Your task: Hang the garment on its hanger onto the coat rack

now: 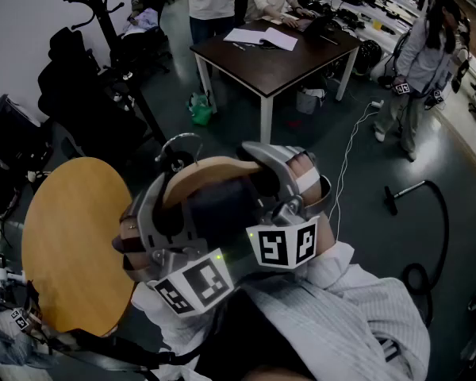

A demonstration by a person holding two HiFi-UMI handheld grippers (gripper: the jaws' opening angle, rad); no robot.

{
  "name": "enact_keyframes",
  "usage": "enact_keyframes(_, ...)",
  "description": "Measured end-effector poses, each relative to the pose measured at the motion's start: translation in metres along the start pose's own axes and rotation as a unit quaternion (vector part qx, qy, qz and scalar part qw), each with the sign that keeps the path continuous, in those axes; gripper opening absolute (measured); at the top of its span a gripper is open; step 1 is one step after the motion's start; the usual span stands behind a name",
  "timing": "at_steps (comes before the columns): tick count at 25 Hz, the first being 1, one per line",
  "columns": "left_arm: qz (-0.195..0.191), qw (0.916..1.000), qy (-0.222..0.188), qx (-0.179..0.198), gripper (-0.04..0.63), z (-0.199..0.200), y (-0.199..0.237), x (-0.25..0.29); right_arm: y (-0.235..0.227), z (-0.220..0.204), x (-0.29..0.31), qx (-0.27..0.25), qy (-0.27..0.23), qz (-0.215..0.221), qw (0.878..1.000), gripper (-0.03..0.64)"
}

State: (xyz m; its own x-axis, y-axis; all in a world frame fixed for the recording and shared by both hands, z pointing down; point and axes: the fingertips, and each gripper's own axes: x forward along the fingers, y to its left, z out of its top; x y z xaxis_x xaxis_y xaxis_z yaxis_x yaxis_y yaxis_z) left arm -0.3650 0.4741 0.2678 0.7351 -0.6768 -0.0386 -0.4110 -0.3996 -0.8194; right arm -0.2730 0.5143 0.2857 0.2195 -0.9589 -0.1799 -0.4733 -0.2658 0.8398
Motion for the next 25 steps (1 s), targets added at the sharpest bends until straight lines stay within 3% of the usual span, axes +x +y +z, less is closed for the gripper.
enact_keyframes(10, 0.013, 0.9999, 0.008, 0.002, 0.058, -0.003, -0.026, -0.009, 0.014, -0.016, -0.017, 0.010, -0.010, 0.003, 1.000, 0.040)
enact_keyframes(16, 0.016, 0.9996, 0.024, -0.002, 0.058, 0.015, -0.026, 0.006, -0.006, -0.029, -0.010, 0.021, -0.013, 0.016, 1.000, 0.046)
enact_keyframes(25, 0.011, 0.9983, 0.054, -0.020, 0.058, 0.010, -0.026, 0.044, -0.011, -0.049, 0.026, 0.027, -0.015, 0.047, 0.998, 0.054)
